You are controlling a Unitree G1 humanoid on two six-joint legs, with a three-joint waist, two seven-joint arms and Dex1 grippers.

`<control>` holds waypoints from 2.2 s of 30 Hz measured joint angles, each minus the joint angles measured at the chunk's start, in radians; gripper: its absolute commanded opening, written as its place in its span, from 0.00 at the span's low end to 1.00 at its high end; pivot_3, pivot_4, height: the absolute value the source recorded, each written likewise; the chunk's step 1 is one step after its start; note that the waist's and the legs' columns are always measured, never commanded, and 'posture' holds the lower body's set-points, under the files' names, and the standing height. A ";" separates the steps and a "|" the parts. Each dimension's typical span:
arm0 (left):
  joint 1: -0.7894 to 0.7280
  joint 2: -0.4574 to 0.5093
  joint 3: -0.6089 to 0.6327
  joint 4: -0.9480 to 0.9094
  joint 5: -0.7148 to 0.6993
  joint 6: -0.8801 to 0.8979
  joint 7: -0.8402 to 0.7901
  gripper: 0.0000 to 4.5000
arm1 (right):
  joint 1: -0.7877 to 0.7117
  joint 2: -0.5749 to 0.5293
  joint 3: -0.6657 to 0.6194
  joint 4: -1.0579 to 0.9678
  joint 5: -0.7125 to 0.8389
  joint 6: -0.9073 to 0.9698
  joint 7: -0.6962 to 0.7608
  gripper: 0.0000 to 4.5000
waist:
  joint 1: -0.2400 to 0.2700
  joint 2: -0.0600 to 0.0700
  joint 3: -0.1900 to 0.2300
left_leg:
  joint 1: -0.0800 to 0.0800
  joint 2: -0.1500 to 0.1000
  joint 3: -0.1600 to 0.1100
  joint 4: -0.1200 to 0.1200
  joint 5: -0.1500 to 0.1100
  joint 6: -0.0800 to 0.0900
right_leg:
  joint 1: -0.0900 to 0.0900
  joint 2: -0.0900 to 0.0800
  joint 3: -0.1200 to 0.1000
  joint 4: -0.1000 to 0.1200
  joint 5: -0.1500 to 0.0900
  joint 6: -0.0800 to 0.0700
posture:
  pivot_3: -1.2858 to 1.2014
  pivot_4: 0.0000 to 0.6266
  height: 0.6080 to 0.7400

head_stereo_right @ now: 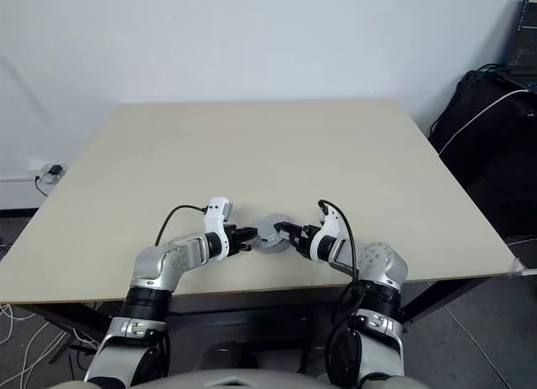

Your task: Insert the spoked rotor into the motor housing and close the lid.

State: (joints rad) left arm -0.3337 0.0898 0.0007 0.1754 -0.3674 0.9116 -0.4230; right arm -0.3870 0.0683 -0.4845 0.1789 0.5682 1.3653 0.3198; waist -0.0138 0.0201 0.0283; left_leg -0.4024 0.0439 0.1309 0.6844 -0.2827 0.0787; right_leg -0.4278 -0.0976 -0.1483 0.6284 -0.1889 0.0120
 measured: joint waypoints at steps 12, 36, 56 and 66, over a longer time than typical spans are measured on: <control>0.001 -0.001 0.004 0.000 0.014 0.000 0.002 0.00 | -0.003 -0.019 0.024 -0.009 0.010 -0.001 0.004 0.29 | 0.002 0.002 -0.001 | 0.001 0.000 0.000 0.000 0.000 0.000 | 0.000 0.000 0.000 0.000 0.000 0.000 | 0.52 0.00 1.00; 0.413 -0.160 0.131 -0.324 -0.168 -0.388 0.178 0.00 | 0.079 0.078 -0.063 -0.075 0.124 0.010 -0.071 0.29 | -0.007 -0.001 0.004 | -0.013 0.002 -0.001 -0.001 0.001 -0.001 | -0.008 0.002 -0.001 0.000 0.000 -0.001 | 0.52 0.00 1.00; 0.671 -0.160 0.063 -0.400 -0.900 -0.377 0.168 0.96 | 0.073 0.085 -0.050 -0.148 0.333 -0.052 -0.110 0.29 | -0.013 -0.003 0.010 | -0.013 0.001 0.001 0.000 0.001 0.002 | -0.008 0.002 0.001 -0.001 0.000 -0.001 | 0.52 0.00 1.00; 0.669 -0.158 0.026 -0.376 -1.074 -0.374 0.180 1.00 | 0.068 0.081 0.000 -0.150 0.408 -0.025 -0.122 0.29 | -0.013 -0.003 0.011 | -0.012 0.001 0.000 0.000 0.001 0.002 | -0.007 0.003 0.001 -0.001 0.000 -0.001 | 0.52 0.00 1.00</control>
State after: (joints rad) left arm 0.3357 -0.0685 0.0263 -0.2002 -1.4412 0.5381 -0.2432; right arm -0.3188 0.1493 -0.4843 0.0285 0.9760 1.3400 0.1977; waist -0.0267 0.0172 0.0390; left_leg -0.4149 0.0450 0.1313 0.6846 -0.2816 0.0806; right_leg -0.4346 -0.0948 -0.1477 0.6274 -0.1886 0.0110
